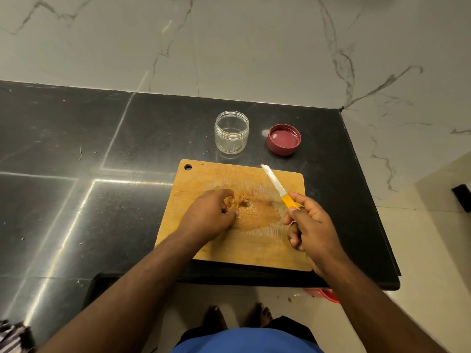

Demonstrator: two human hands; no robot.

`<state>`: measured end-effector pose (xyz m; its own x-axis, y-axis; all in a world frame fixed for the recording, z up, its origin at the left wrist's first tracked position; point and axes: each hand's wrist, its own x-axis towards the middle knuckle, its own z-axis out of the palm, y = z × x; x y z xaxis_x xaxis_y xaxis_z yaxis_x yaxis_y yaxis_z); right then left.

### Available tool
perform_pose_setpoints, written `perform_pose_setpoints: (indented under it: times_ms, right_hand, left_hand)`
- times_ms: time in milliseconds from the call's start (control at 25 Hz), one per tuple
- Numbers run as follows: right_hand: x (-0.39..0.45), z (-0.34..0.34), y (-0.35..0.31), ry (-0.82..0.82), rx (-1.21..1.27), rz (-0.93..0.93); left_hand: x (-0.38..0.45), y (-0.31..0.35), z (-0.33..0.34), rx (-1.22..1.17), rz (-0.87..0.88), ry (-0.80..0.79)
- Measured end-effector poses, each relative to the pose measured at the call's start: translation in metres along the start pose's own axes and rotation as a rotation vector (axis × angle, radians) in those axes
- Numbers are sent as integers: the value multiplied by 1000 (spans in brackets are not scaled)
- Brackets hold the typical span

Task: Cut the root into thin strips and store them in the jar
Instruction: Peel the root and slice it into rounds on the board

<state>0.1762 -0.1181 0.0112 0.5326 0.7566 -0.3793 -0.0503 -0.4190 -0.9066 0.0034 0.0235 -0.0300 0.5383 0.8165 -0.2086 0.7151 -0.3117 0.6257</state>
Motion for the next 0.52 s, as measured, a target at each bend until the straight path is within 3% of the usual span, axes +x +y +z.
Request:
perform_pose_setpoints:
  times_ms: [200, 520]
  right_hand:
    - [-12, 7, 7, -61, -126, -22]
    - [-28, 22, 16, -140, -550, -179]
  left_hand:
    - [1, 0, 2, 3, -1, 1]
    - [4, -3, 0, -31, -19, -35]
